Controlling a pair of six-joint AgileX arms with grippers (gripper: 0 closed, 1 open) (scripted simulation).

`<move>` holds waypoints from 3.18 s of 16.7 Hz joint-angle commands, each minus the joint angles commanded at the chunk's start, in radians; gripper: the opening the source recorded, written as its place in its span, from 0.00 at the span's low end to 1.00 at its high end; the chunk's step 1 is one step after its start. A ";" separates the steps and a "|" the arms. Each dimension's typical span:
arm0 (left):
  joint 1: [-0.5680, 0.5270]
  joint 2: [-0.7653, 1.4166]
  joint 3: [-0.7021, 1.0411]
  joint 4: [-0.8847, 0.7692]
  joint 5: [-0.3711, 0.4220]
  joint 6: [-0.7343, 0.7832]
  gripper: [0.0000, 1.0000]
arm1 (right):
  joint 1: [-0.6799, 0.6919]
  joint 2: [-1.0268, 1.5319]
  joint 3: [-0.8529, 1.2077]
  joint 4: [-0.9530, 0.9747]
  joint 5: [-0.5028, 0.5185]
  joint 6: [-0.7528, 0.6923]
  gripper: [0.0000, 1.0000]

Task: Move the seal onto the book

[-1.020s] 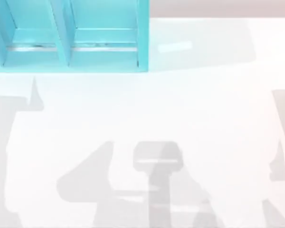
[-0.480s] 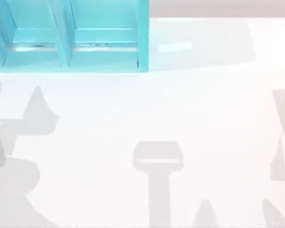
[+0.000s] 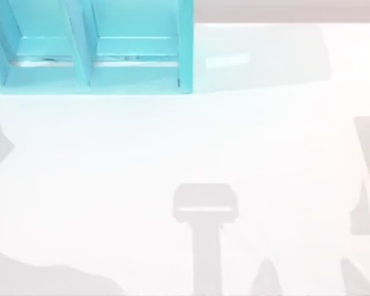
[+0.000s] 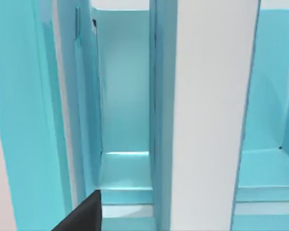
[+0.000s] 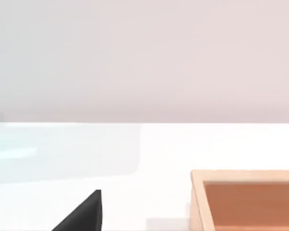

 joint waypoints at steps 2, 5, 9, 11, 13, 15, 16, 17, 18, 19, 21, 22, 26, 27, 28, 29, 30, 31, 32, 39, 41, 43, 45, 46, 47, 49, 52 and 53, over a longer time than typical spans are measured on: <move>0.000 0.000 0.000 0.000 0.000 0.000 1.00 | 0.000 0.000 0.000 0.000 0.000 0.000 1.00; -0.006 -0.001 -0.001 -0.004 -0.003 0.000 1.00 | 0.000 0.000 0.000 0.000 0.000 0.000 1.00; -0.031 0.046 0.105 -0.059 -0.031 0.000 1.00 | 0.000 0.000 0.000 0.000 0.000 0.000 1.00; -0.054 0.085 0.196 -0.110 -0.053 -0.001 1.00 | 0.000 0.000 0.000 0.000 0.000 0.000 1.00; -0.079 0.124 0.291 -0.165 -0.078 -0.002 1.00 | 0.000 0.000 0.000 0.000 0.000 0.000 1.00; -0.102 0.155 0.374 -0.215 -0.101 -0.003 1.00 | 0.000 0.000 0.000 0.000 0.000 0.000 1.00; -0.111 0.167 0.405 -0.234 -0.110 -0.003 1.00 | 0.000 0.000 0.000 0.000 0.000 0.000 1.00; -0.118 0.174 0.425 -0.248 -0.116 -0.003 1.00 | 0.000 0.000 0.000 0.000 0.000 0.000 1.00; -0.121 0.178 0.435 -0.255 -0.120 -0.003 1.00 | 0.000 0.000 0.000 0.000 0.000 0.000 1.00; -0.122 0.178 0.436 -0.255 -0.120 -0.003 1.00 | 0.000 0.000 0.000 0.000 0.000 0.000 1.00; -0.122 0.178 0.436 -0.255 -0.120 -0.003 1.00 | 0.000 0.000 0.000 0.000 0.000 0.000 1.00; -0.122 0.178 0.436 -0.255 -0.120 -0.003 1.00 | 0.000 0.000 0.000 0.000 0.000 0.000 1.00; -0.122 0.178 0.436 -0.255 -0.120 -0.003 0.70 | 0.000 0.000 0.000 0.000 0.000 0.000 1.00; -0.122 0.178 0.436 -0.255 -0.120 -0.003 0.62 | 0.000 0.000 0.000 0.000 0.000 0.000 1.00; -0.122 0.178 0.436 -0.255 -0.120 -0.003 0.55 | 0.000 0.000 0.000 0.000 0.000 0.000 1.00; -0.122 0.178 0.436 -0.255 -0.120 -0.003 0.47 | 0.000 0.000 0.000 0.000 0.000 0.000 1.00; -0.122 0.178 0.436 -0.255 -0.120 -0.003 0.40 | 0.000 0.000 0.000 0.000 0.000 0.000 1.00; -0.122 0.178 0.436 -0.255 -0.120 -0.003 0.32 | 0.000 0.000 0.000 0.000 0.000 0.000 1.00; -0.122 0.178 0.436 -0.255 -0.120 -0.003 0.25 | 0.000 0.000 0.000 0.000 0.000 0.000 1.00; -0.122 0.178 0.436 -0.255 -0.120 -0.003 0.00 | 0.000 0.000 0.000 0.000 0.000 0.000 1.00; -0.122 0.178 0.436 -0.255 -0.120 -0.003 0.00 | 0.000 0.000 0.000 0.000 0.000 0.000 1.00; -0.122 0.178 0.436 -0.255 -0.120 -0.003 0.00 | 0.000 0.000 0.000 0.000 0.000 0.000 1.00; -0.121 0.175 0.433 -0.257 -0.119 -0.002 0.00 | 0.000 0.000 0.000 0.000 0.000 0.000 1.00; -0.117 0.164 0.427 -0.263 -0.116 -0.003 0.00 | 0.000 0.000 0.000 0.000 0.000 0.000 1.00; -0.110 0.141 0.413 -0.275 -0.110 -0.004 0.00 | 0.000 0.000 0.000 0.000 0.000 0.000 1.00; -0.087 0.065 0.369 -0.314 -0.087 -0.009 0.00 | 0.000 0.000 0.000 0.000 0.000 0.000 1.00; -0.038 -0.127 0.266 -0.407 -0.036 -0.015 0.00 | 0.000 0.000 0.000 0.000 0.000 0.000 1.00; -0.018 -0.205 0.225 -0.443 -0.017 -0.016 0.00 | 0.000 0.000 0.000 0.000 0.000 0.000 1.00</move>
